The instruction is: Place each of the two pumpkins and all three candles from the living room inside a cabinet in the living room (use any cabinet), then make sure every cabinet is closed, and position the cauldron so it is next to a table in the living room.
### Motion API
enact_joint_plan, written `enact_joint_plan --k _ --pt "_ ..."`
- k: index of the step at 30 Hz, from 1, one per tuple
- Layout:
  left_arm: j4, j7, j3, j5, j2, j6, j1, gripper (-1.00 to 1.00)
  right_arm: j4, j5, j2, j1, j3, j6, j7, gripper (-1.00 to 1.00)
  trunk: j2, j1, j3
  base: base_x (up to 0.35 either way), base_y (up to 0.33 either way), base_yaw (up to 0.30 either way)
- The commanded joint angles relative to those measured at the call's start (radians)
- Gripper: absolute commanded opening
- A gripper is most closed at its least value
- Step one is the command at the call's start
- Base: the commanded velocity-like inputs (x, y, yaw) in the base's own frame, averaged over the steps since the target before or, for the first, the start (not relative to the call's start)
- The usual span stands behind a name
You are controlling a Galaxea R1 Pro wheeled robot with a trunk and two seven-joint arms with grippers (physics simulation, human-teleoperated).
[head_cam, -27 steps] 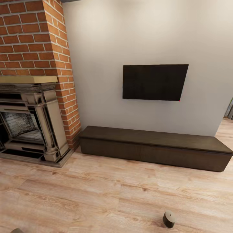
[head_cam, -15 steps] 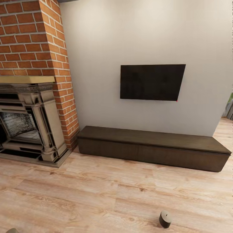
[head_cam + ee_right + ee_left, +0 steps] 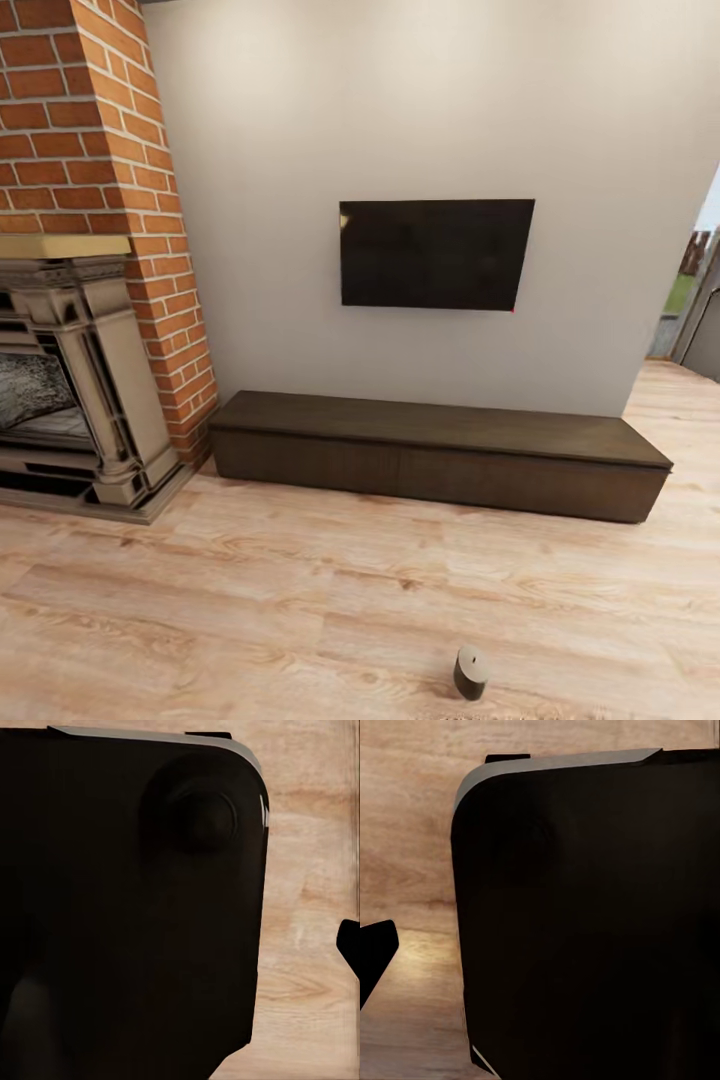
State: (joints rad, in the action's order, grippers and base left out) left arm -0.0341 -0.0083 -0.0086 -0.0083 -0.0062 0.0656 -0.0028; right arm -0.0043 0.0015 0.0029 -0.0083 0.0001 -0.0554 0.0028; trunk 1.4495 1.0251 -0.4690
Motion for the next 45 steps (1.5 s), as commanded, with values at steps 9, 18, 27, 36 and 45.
enact_joint_plan --k 9,18,27,36,45 --pt "0.000 -0.001 -0.001 -0.001 0.000 0.003 0.000 1.00 0.001 -0.001 0.000 -0.001 -0.002 -0.003 0.000 1.00 0.000 0.000 -0.001 -0.035 -0.273 -0.288" --pt "0.000 0.000 0.001 -0.001 0.001 0.004 0.000 1.00 0.001 -0.001 0.000 -0.001 -0.002 -0.006 -0.001 1.00 0.000 0.000 -0.001 -0.080 -0.273 -0.288" --pt "-0.001 0.001 0.001 -0.001 0.002 0.004 0.000 1.00 0.001 -0.003 0.000 -0.001 -0.002 -0.009 -0.001 1.00 0.000 0.000 -0.001 -0.081 -0.273 -0.204" --pt "-0.001 0.001 0.000 -0.001 0.002 0.005 0.000 1.00 0.001 -0.003 0.000 -0.001 -0.002 -0.009 -0.001 1.00 0.000 0.000 -0.001 -0.069 -0.274 -0.020" --pt "-0.002 0.003 -0.002 -0.003 -0.002 0.044 0.000 1.00 0.001 -0.004 0.000 -0.001 -0.002 -0.010 -0.001 1.00 0.000 0.000 -0.001 0.017 -0.283 -0.006"
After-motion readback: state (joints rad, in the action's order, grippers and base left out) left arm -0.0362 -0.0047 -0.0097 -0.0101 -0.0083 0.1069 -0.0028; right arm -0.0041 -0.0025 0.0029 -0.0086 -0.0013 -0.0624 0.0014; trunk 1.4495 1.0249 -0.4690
